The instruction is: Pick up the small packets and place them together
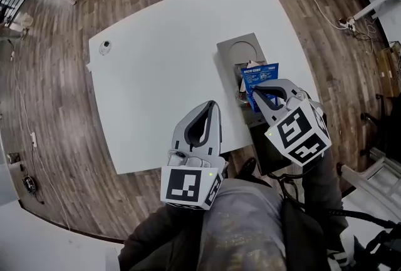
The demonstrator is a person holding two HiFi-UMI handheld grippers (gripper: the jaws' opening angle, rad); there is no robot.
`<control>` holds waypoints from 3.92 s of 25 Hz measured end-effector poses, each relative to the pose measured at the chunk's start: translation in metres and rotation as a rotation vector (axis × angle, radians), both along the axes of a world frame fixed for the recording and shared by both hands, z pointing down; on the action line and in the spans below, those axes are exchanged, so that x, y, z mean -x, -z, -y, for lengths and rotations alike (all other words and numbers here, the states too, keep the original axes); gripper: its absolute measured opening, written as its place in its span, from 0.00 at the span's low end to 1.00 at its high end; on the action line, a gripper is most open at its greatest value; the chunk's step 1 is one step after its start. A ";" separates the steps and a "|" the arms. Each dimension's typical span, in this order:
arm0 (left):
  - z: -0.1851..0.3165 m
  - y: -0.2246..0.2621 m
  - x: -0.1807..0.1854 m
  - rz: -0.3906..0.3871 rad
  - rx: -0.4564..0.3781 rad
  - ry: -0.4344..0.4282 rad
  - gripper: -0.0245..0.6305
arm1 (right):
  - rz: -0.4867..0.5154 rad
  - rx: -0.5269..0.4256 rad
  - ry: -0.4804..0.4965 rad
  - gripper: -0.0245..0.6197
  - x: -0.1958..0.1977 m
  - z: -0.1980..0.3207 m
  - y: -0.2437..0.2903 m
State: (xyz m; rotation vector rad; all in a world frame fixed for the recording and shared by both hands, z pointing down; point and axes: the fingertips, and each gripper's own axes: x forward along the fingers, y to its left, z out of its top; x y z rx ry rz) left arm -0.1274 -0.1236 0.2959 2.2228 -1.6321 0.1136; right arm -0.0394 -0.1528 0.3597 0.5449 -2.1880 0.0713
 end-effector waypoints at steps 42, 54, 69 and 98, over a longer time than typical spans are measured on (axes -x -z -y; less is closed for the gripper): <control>0.013 -0.025 -0.001 -0.017 0.065 -0.019 0.04 | 0.049 -0.012 -0.086 0.27 -0.001 0.038 -0.008; -0.051 0.002 -0.064 -0.023 0.013 -0.112 0.04 | 0.092 -0.114 -0.189 0.27 -0.070 -0.031 0.027; -0.151 0.019 -0.147 -0.012 -0.036 -0.147 0.04 | 0.038 -0.078 -0.122 0.27 -0.121 -0.153 -0.002; -0.076 -0.041 -0.048 -0.056 0.119 -0.038 0.04 | -0.309 0.083 -0.096 0.35 -0.041 -0.094 -0.128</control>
